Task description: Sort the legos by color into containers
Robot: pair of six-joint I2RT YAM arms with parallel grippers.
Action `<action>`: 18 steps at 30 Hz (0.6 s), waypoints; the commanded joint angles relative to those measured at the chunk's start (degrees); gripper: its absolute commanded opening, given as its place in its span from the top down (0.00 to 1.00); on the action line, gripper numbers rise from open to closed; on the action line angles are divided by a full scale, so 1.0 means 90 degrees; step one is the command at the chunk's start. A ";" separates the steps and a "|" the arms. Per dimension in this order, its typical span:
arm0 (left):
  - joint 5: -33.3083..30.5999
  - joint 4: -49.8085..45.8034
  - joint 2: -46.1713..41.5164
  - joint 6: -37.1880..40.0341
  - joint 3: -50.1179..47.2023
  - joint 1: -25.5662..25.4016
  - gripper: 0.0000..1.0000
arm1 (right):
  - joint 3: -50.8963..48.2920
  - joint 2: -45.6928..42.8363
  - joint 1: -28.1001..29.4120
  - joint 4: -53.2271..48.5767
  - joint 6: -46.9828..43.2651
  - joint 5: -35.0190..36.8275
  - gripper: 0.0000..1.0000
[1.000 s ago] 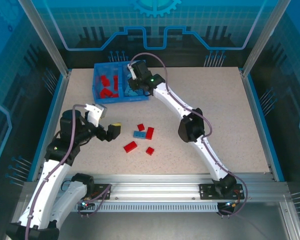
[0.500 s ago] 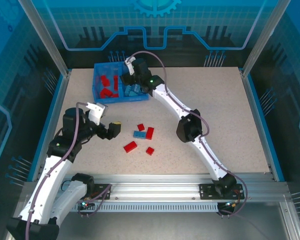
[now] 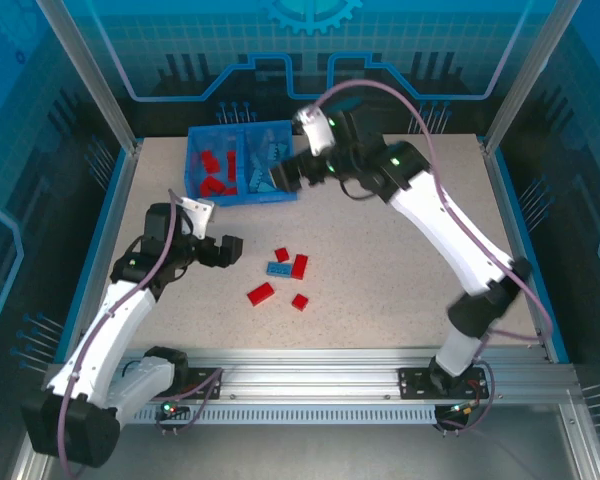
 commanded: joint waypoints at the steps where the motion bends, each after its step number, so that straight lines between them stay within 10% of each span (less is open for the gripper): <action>1: -0.0317 -0.0363 0.0541 -0.0989 0.0548 0.0011 0.01 | -0.1405 -0.0793 0.0290 -0.0539 0.0031 -0.0498 0.00; 11: -0.1515 -0.0844 0.2294 -0.4093 0.1555 -0.1614 0.13 | -0.4708 -0.3433 0.0627 -0.0245 0.1478 -0.0177 0.00; 18: -0.1553 -0.0954 0.4319 -0.5233 0.2539 -0.2222 0.19 | -0.4939 -0.3900 0.0599 -0.0538 0.1750 0.0562 0.00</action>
